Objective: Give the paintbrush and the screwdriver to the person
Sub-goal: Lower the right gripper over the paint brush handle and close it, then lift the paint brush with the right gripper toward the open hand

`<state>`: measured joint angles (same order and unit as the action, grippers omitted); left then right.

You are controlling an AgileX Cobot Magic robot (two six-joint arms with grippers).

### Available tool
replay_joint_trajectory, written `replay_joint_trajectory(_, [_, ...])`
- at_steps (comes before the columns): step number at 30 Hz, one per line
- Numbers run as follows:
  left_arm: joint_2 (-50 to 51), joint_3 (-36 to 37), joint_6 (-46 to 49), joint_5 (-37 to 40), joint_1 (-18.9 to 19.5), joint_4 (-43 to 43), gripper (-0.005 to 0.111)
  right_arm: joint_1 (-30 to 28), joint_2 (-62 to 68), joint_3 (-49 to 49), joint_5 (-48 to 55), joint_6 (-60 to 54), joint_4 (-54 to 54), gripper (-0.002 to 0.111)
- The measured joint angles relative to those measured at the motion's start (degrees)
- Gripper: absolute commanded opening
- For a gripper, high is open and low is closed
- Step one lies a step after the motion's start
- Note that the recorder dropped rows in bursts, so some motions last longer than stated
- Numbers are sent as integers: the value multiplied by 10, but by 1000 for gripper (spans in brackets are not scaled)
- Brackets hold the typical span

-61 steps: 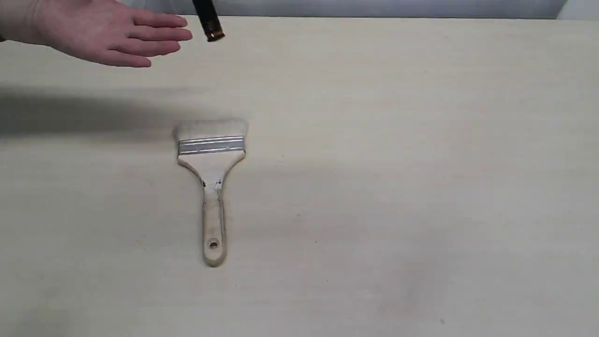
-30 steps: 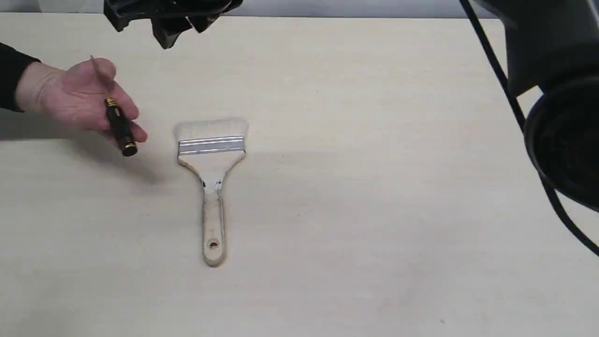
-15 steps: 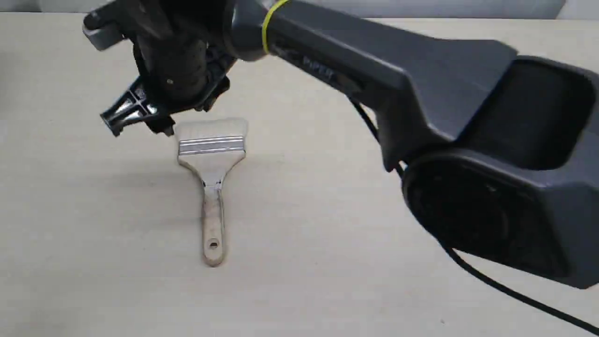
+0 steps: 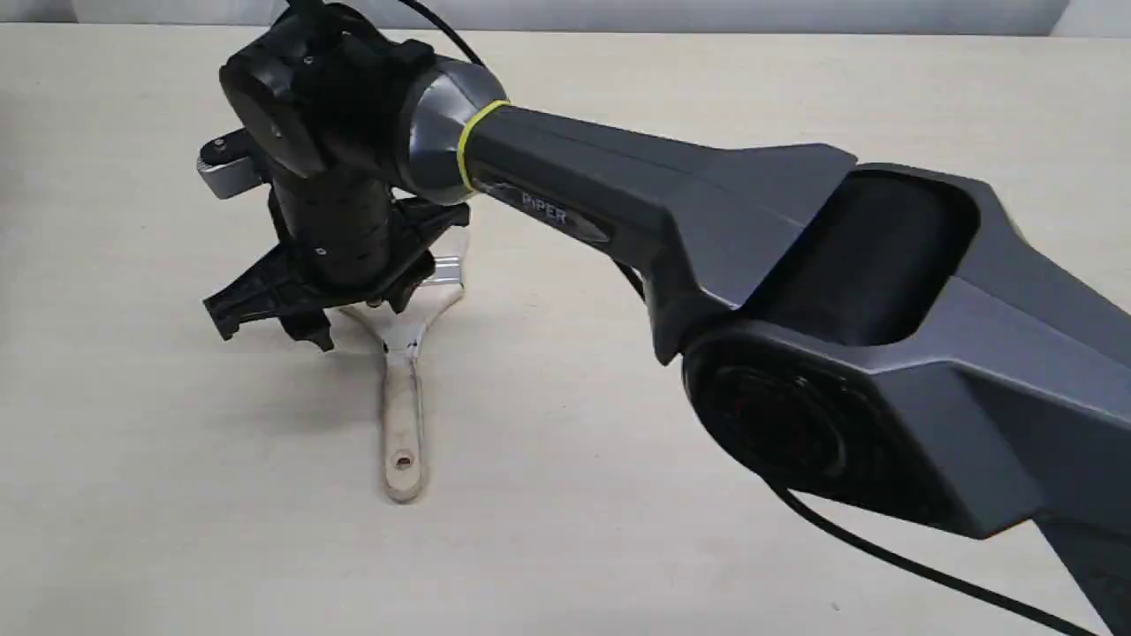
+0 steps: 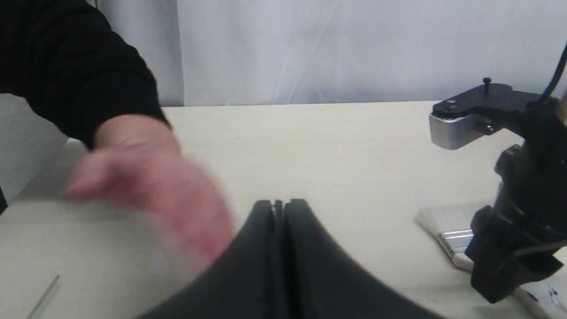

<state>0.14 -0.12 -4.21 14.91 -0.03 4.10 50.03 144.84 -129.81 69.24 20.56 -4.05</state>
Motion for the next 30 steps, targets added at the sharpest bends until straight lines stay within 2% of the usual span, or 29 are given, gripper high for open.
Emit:
replay_joint_trajectory(13, [0,0,0,0,0,0,0,-31,-24,97,2,26,40,52])
replay_joint_trajectory(20, [0,0,0,0,0,0,0,-31,-30,112,2,26,40,50])
replay_joint_trajectory(23, [0,0,0,0,0,0,0,-31,-30,112,2,26,40,38])
replay_joint_trajectory(28, [0,0,0,0,0,0,0,-31,-30,112,2,26,25,7])
replay_joint_trajectory(30, [0,0,0,0,0,0,0,-30,-30,112,2,26,14,4])
